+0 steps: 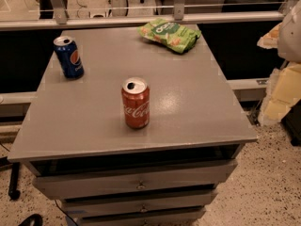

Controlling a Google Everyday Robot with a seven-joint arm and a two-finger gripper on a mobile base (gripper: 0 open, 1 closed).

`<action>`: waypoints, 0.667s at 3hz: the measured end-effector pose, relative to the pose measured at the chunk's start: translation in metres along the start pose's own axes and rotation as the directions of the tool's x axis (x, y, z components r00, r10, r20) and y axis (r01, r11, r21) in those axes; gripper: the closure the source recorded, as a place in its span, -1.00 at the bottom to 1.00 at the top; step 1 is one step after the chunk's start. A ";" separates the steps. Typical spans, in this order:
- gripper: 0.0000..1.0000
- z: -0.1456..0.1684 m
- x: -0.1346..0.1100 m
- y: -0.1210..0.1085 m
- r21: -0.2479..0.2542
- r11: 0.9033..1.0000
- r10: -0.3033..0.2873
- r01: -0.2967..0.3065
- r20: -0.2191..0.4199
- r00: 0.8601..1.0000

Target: Move coke can near green rice chip bag

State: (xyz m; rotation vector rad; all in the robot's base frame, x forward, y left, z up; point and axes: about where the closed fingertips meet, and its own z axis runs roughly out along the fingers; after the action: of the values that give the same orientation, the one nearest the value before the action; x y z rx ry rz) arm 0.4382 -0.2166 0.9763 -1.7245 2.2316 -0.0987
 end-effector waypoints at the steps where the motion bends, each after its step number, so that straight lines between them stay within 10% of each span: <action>1: -1.00 0.000 0.000 0.000 0.000 1.000 0.000 0.000 0.000 1.000; 2: -1.00 0.007 0.005 0.000 -0.008 0.999 0.053 -0.053 0.057 0.997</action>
Offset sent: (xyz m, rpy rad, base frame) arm 0.0051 -0.0160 -0.0283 0.2295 0.0164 -0.1117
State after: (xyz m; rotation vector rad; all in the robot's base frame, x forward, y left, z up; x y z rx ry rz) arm 0.4393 -0.2209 0.9687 -1.6489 2.2367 -0.0288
